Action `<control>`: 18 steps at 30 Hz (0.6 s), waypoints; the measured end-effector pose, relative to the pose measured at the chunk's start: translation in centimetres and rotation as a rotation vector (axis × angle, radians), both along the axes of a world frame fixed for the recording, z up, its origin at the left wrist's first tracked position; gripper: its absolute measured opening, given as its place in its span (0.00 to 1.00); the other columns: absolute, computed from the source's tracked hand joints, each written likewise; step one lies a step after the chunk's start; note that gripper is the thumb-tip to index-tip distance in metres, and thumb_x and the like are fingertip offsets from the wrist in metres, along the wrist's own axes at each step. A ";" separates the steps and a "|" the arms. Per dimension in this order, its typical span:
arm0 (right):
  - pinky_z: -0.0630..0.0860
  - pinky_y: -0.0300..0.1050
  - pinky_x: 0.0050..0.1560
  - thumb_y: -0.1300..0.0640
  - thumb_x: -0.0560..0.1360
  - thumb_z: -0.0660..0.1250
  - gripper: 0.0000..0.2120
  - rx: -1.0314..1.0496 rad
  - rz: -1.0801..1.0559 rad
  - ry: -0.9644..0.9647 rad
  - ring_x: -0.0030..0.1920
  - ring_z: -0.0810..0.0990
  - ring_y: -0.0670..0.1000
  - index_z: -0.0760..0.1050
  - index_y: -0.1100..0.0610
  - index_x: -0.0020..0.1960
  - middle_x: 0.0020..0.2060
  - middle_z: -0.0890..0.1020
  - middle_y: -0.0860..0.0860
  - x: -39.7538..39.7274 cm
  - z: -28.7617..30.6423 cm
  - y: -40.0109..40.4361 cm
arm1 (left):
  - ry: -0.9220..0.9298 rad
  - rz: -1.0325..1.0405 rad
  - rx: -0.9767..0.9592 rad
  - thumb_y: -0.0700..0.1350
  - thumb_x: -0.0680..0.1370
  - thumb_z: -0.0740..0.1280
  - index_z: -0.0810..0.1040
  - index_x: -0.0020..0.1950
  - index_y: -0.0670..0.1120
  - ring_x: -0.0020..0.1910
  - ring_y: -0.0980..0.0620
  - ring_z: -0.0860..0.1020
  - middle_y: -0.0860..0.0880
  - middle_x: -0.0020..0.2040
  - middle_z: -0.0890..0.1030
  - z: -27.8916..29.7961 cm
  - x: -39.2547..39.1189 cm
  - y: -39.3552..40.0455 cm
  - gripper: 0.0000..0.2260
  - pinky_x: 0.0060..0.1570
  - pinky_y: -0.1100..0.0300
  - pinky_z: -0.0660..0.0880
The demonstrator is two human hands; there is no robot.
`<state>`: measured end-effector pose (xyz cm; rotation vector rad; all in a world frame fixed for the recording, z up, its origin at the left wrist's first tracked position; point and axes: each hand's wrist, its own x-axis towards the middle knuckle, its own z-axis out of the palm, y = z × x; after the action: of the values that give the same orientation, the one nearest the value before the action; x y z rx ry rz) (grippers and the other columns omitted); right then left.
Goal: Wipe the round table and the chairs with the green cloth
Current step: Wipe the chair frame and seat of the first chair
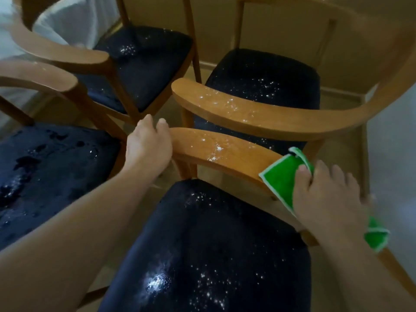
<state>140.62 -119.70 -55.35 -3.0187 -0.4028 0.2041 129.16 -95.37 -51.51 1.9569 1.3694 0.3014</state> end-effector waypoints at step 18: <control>0.67 0.60 0.56 0.45 0.81 0.48 0.20 0.133 0.546 -0.180 0.53 0.75 0.60 0.72 0.57 0.57 0.52 0.78 0.58 -6.6 0.3 20.9 | -0.303 0.075 -0.564 0.51 0.81 0.56 0.81 0.49 0.50 0.51 0.44 0.81 0.44 0.49 0.83 -3.5 -1.1 3.4 0.15 0.53 0.45 0.77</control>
<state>134.02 -98.79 -55.08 -2.7345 -1.1984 -0.0612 128.10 -92.00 -54.97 1.3380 1.1710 0.2062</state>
